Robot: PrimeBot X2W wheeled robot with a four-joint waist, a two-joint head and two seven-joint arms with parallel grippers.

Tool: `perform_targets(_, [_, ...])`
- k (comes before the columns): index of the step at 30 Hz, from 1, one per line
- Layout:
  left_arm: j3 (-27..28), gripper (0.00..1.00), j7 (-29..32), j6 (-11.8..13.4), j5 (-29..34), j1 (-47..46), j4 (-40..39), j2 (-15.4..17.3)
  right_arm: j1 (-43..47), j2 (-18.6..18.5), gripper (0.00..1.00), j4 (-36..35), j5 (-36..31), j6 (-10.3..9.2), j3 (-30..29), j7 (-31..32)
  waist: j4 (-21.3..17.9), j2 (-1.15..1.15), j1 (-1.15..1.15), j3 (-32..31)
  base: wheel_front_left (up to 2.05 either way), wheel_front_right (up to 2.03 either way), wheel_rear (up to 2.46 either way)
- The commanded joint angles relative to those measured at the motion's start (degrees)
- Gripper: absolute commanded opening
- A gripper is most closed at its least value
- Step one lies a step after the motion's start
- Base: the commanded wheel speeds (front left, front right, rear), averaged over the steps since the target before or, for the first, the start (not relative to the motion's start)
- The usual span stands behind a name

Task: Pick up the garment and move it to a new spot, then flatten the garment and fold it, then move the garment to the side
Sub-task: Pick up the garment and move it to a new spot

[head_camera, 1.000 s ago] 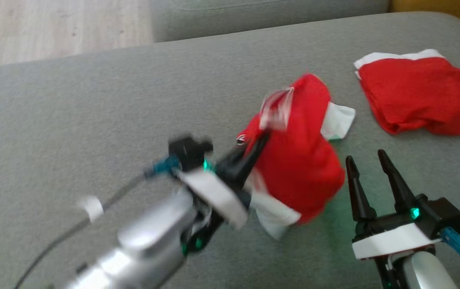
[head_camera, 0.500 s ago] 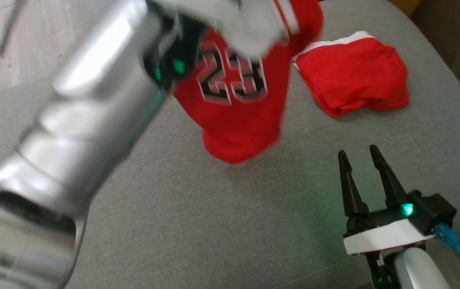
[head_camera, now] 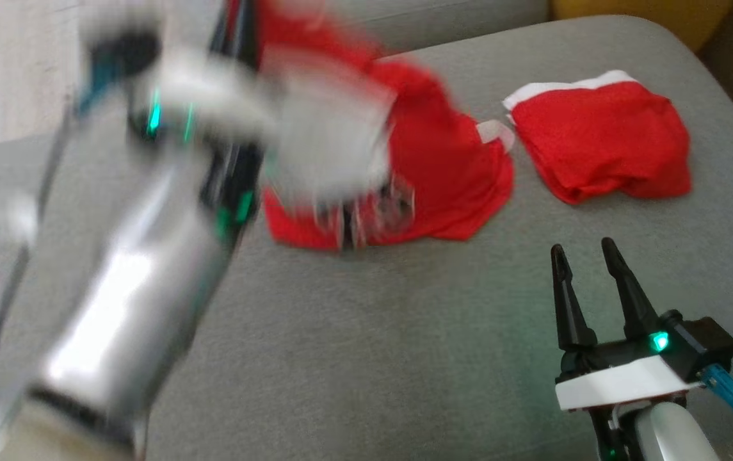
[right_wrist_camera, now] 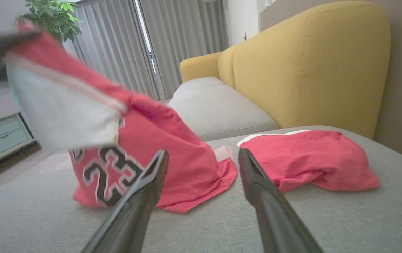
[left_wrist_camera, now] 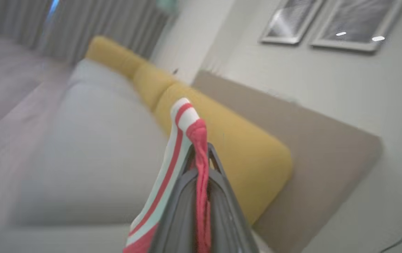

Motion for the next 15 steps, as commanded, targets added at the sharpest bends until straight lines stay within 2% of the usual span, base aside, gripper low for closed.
perform_targets(1, [2.61,0.00,-0.17,1.49,-3.34,8.42,2.02,4.47,-0.97,0.04,1.00,-2.13,-0.26,-0.05,1.51,-0.62,2.43,0.00,0.00,0.19,0.00,0.00,0.00])
perform_targets(7, [5.76,0.00,-1.41,1.41,-5.80,23.35,3.95,9.92,-0.23,0.04,1.00,-1.94,-0.89,-0.05,1.01,-0.62,5.06,0.00,0.00,0.87,0.00,0.00,0.00])
perform_targets(11, [7.02,0.00,-1.69,1.18,-5.85,27.68,2.84,11.03,0.61,0.04,1.00,-1.75,-1.57,-0.05,0.64,-0.62,7.11,0.00,0.00,1.22,0.00,0.00,0.00])
perform_targets(15, [7.22,0.00,-1.78,0.80,-4.86,28.23,1.35,10.91,0.50,0.04,1.00,-1.69,-1.90,-0.05,0.97,-0.62,8.07,0.00,0.00,1.74,0.00,0.00,0.00])
